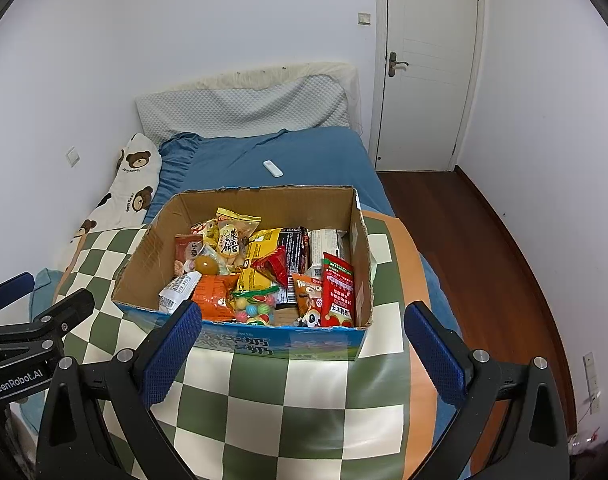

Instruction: Organize snacks

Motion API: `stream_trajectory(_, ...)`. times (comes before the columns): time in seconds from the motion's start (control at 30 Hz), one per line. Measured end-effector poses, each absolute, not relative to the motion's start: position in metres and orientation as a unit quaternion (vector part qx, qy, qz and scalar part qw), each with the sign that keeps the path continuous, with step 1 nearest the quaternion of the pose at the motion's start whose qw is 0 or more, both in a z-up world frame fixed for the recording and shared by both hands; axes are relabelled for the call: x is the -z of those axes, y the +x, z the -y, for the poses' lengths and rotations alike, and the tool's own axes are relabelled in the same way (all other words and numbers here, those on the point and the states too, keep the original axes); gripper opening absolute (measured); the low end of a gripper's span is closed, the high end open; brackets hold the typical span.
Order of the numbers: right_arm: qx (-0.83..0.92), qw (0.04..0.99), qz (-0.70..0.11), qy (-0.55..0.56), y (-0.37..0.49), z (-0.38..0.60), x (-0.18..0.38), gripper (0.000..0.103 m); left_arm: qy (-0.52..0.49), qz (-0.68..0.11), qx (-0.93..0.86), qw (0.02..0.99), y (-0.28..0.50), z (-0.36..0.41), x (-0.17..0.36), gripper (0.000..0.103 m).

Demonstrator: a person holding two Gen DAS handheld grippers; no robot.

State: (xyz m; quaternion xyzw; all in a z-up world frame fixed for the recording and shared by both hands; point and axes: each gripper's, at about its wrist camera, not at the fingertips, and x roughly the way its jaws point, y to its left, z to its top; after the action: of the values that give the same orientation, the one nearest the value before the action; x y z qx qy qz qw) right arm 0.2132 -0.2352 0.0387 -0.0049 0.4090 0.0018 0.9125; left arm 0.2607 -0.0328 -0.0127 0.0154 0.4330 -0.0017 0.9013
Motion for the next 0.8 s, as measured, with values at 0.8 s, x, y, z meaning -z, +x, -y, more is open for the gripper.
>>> stream_trajectory(0.8, -0.003, 0.913, -0.409, -0.005, 0.2138, 0.2361, -0.0392, 0.103, 0.015, -0.43, 0.003, 0.903, 0.2615, 0.0333, 0.0112, 0.103)
